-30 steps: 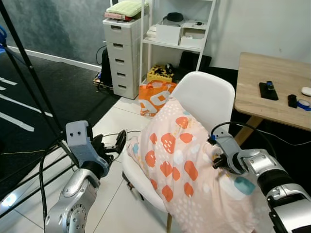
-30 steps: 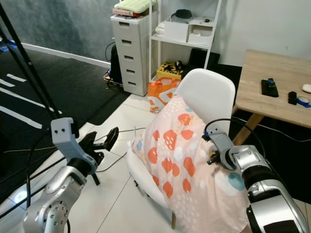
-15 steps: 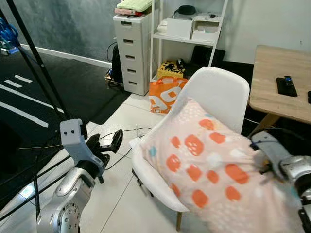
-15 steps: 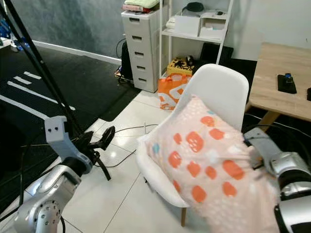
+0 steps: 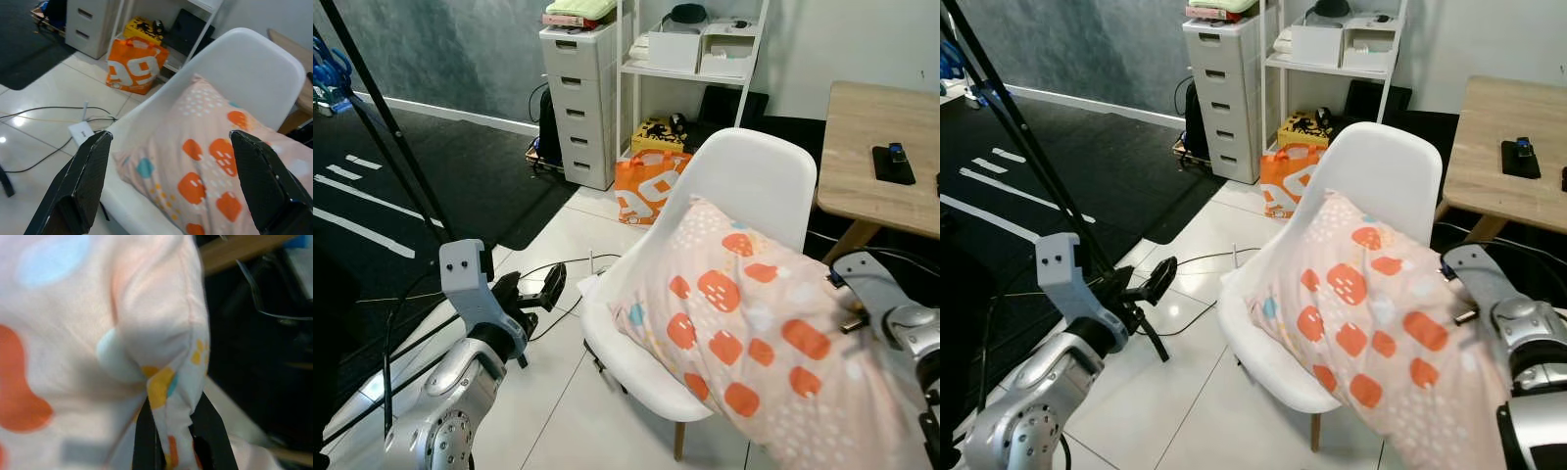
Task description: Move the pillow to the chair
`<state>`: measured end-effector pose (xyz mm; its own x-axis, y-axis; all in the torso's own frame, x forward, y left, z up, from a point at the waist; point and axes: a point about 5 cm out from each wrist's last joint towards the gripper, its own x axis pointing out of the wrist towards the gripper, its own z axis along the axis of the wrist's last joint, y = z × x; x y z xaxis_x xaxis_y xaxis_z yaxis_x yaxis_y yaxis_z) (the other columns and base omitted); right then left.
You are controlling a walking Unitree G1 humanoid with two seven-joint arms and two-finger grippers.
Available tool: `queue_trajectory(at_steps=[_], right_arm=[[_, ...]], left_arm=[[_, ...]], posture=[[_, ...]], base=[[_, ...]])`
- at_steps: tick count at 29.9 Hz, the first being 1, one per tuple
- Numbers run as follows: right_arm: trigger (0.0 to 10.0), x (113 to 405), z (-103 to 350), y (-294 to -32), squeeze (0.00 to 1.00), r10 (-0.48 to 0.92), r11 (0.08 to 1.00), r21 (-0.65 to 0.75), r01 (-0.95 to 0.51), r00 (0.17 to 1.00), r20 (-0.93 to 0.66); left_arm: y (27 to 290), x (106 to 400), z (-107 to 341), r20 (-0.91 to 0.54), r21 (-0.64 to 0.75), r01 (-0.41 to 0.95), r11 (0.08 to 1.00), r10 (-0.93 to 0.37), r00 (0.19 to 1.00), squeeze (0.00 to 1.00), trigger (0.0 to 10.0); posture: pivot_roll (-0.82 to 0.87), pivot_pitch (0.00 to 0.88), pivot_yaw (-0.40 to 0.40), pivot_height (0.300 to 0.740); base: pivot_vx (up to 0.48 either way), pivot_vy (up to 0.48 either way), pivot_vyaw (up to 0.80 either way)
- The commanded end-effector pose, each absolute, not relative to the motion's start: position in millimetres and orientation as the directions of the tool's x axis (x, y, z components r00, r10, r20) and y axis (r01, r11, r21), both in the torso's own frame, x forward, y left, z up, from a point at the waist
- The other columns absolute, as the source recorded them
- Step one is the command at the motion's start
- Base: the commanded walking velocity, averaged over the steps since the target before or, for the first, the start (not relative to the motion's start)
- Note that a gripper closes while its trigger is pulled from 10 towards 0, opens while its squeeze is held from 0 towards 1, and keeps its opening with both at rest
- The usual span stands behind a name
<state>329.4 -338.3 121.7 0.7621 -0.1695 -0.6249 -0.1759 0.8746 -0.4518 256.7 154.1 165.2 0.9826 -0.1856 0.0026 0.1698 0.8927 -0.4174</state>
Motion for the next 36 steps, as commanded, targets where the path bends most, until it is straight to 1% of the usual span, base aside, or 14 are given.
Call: queue_trajectory(at_steps=[1,3,5,7,9,10,11,13,15,16,20,25,32,36], right_arm=[[10.0,342,127,-318,0.00,-0.050,0.895,-0.384,-0.228,0.803,-0.594],[10.0,349,123,-290,0.00,0.140,0.904,-0.244,-0.350,0.783,-0.606],[10.0,349,120,-263,0.00,0.335,0.844,-0.132,-0.519,0.704,-0.627],[10.0,349,120,-263,0.00,0.335,0.844,-0.132,-0.519,0.704,-0.627],[10.0,346,120,-243,0.00,0.466,0.758,-0.068,-0.649,0.611,-0.640],[10.0,346,120,-243,0.00,0.466,0.758,-0.068,-0.649,0.611,-0.640],[10.0,343,120,-235,0.00,0.512,0.710,-0.052,-0.703,0.564,-0.648],[10.0,343,120,-235,0.00,0.512,0.710,-0.052,-0.703,0.564,-0.648],[10.0,338,119,-225,0.00,0.551,0.631,-0.041,-0.774,0.486,-0.678],[10.0,338,119,-224,0.00,0.547,0.621,-0.047,-0.783,0.476,-0.688],[10.0,343,119,-248,0.00,0.403,0.702,-0.137,-0.699,0.548,-0.733],[10.0,339,121,-269,0.00,0.287,0.748,-0.187,-0.637,0.564,-0.774],[10.0,330,127,-297,0.00,0.161,0.777,-0.250,-0.578,0.565,-0.809],[10.0,326,133,-320,0.00,0.040,0.797,-0.322,-0.510,0.578,-0.815]], left_arm=[[157,255,167,0.001,-0.410,0.166,0.897,-0.182,0.983,0.00,10.0],[158,255,168,-0.001,-0.411,0.167,0.896,-0.184,0.983,0.00,10.0],[159,254,167,-0.003,-0.414,0.163,0.896,-0.181,0.984,0.00,10.0],[159,254,167,-0.003,-0.414,0.163,0.896,-0.181,0.984,0.00,10.0],[160,254,167,-0.006,-0.416,0.160,0.895,-0.179,0.984,0.00,10.0],[160,254,167,-0.006,-0.416,0.160,0.895,-0.179,0.984,0.00,10.0],[159,254,167,-0.007,-0.418,0.160,0.894,-0.179,0.984,0.00,10.0],[159,254,167,-0.007,-0.418,0.160,0.894,-0.179,0.984,0.00,10.0],[158,253,167,-0.007,-0.425,0.159,0.891,-0.179,0.984,0.00,10.0],[157,253,167,-0.007,-0.427,0.159,0.890,-0.179,0.984,0.00,10.0],[158,252,166,-0.010,-0.434,0.152,0.888,-0.174,0.985,0.00,10.0],[158,251,167,-0.010,-0.438,0.150,0.886,-0.172,0.985,0.00,10.0],[156,252,168,-0.008,-0.445,0.154,0.882,-0.176,0.984,0.00,10.0],[156,253,168,-0.008,-0.450,0.153,0.880,-0.175,0.984,0.00,10.0]], posture=[[-0.16,0.116,0.077,0.740],[-0.16,0.116,0.076,0.740],[-0.17,0.116,0.073,0.740],[-0.17,0.116,0.073,0.740],[-0.17,0.114,0.069,0.740],[-0.17,0.114,0.069,0.740],[-0.17,0.113,0.067,0.740],[-0.17,0.113,0.067,0.740],[-0.17,0.115,0.063,0.740],[-0.17,0.115,0.061,0.740],[-0.17,0.115,0.061,0.740],[-0.17,0.114,0.062,0.735],[-0.18,0.116,0.062,0.700],[-0.18,0.117,0.061,0.680]], base=[[0.000,0.000,0.00],[0.000,0.000,0.00],[0.000,0.000,0.00],[0.000,0.000,0.00],[0.000,0.000,0.00],[0.000,0.000,0.00],[0.000,0.000,0.00],[0.000,0.000,0.00],[0.000,0.000,0.00],[0.000,0.000,0.00],[0.000,0.000,0.00],[0.000,0.000,0.00],[0.000,0.000,0.00],[0.000,0.000,0.00]])
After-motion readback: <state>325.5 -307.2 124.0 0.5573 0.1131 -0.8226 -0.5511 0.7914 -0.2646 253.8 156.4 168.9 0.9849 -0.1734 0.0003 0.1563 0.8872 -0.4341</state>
